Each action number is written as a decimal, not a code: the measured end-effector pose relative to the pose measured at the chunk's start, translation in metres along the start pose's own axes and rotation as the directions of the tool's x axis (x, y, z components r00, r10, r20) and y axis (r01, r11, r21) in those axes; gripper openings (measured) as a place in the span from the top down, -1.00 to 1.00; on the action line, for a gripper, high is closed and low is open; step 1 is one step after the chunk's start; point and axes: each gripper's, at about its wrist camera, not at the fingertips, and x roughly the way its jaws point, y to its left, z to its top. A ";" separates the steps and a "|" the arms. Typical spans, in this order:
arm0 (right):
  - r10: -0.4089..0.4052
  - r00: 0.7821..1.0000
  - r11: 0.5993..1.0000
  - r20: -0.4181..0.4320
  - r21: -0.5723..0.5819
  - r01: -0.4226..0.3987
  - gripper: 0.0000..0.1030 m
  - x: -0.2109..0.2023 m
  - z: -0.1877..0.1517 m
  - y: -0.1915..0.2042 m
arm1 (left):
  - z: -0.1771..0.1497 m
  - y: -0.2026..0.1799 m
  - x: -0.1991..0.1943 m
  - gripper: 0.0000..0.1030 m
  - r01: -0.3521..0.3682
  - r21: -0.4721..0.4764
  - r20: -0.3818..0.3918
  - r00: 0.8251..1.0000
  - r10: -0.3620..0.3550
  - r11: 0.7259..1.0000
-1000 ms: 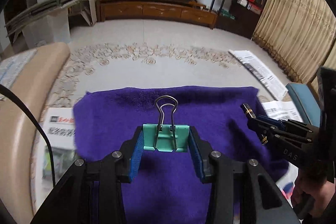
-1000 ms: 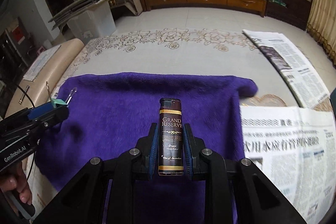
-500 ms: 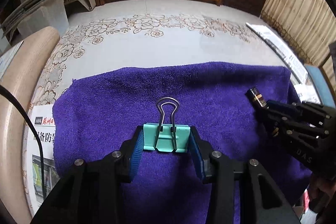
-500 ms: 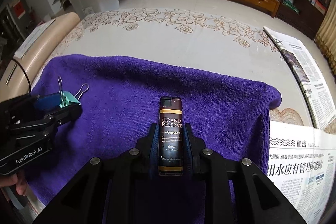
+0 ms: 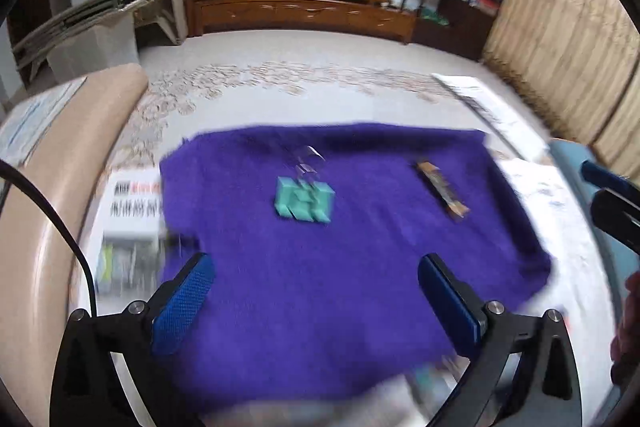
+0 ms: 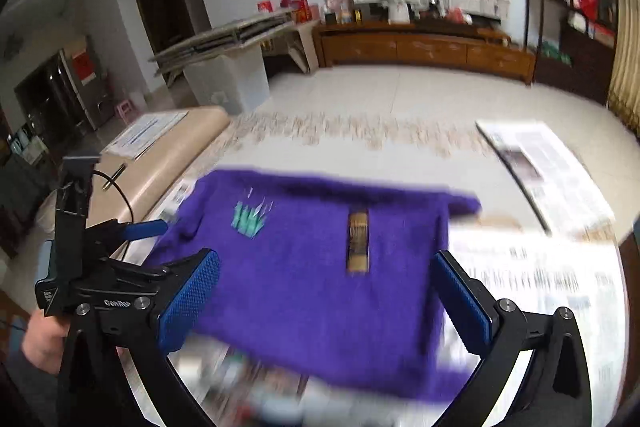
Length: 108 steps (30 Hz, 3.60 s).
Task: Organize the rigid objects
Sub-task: 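Place the green clip and brown box on the purple towel, opening both tools, then grasp the white charger with the left tool while the right tool grasps the Vaseline tin, then place the white charger and Vaseline tin on the purple towel, opening both tools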
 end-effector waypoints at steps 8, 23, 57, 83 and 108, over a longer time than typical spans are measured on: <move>-0.091 0.987 0.990 -0.136 0.097 0.105 -1.00 -0.043 -0.079 -0.011 | -0.086 -0.017 -0.034 -1.00 0.089 0.097 -0.048 0.995 -0.085 0.991; -0.139 0.975 0.949 -0.175 0.258 0.182 -0.99 -0.062 -0.127 -0.042 | -0.129 -0.045 -0.012 -0.84 0.116 0.424 -0.081 0.993 -0.091 0.898; -0.170 0.968 0.950 -0.183 0.229 0.210 -0.99 -0.072 -0.127 -0.053 | -0.144 -0.039 -0.033 0.50 0.187 0.369 -0.089 0.982 -0.166 0.910; -0.352 0.911 0.921 -0.214 0.094 0.378 -0.75 -0.004 -0.142 -0.088 | -0.157 -0.026 -0.050 0.50 0.200 0.246 -0.039 0.980 -0.197 0.948; -0.291 0.944 0.945 -0.159 0.106 0.309 0.29 -0.009 -0.131 -0.060 | -0.144 -0.005 -0.060 0.50 0.133 0.155 0.010 0.991 -0.136 0.979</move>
